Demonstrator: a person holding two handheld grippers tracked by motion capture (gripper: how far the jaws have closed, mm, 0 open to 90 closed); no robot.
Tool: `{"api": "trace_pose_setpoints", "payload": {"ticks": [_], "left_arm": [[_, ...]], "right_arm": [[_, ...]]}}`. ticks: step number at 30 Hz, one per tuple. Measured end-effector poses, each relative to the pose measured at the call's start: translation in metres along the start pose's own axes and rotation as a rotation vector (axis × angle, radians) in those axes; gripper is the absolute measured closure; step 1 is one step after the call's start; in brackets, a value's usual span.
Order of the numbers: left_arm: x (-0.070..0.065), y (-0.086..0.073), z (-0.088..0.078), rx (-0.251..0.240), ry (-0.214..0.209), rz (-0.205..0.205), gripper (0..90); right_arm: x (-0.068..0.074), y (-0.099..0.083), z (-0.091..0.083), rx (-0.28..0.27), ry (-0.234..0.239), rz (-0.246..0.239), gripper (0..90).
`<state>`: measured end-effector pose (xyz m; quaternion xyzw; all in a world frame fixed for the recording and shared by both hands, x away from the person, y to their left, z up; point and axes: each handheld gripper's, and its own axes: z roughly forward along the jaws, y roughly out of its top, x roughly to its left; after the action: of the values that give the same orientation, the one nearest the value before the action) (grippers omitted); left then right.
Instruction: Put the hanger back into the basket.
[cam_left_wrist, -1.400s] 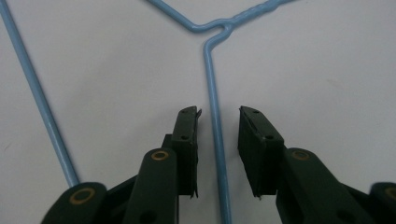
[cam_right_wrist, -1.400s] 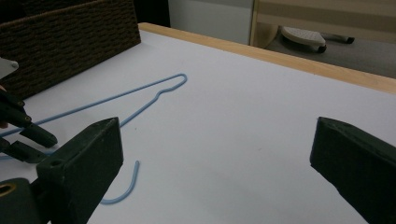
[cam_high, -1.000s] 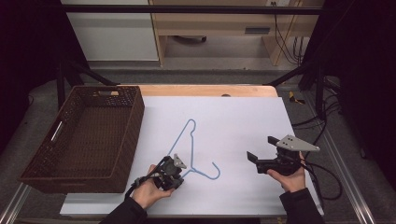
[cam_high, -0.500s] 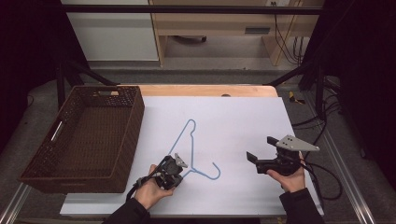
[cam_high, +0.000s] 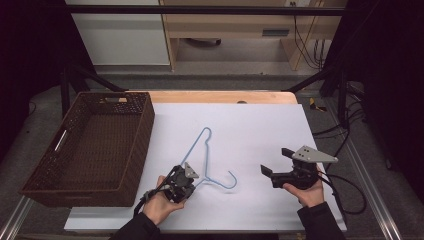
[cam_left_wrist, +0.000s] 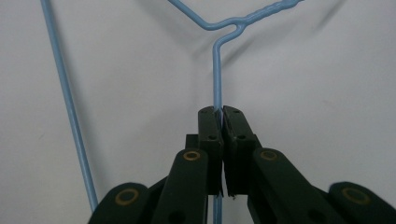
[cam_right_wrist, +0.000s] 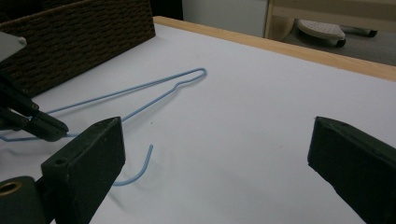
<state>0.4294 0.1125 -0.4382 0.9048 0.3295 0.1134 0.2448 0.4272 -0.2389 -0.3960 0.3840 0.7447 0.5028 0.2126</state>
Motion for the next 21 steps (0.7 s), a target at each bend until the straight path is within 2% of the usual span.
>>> {"api": "trace_pose_setpoints", "payload": {"ticks": [6,11,17,21], "left_arm": [[0.006,-0.001,-0.013,-0.05,-0.01,-0.02,87.2],[0.011,-0.003,-0.026,-0.105,0.001,-0.046,87.2],[0.014,-0.003,-0.032,-0.131,0.009,-0.058,87.2],[0.015,-0.004,-0.034,-0.137,0.014,-0.06,87.3]], "right_arm": [[0.006,-0.002,0.005,0.018,0.022,-0.001,4.5],[0.012,-0.004,0.011,0.029,0.053,-0.006,4.9],[0.02,-0.008,0.021,0.055,0.08,-0.023,5.0],[0.029,-0.01,0.031,0.076,0.119,-0.031,5.5]]}}
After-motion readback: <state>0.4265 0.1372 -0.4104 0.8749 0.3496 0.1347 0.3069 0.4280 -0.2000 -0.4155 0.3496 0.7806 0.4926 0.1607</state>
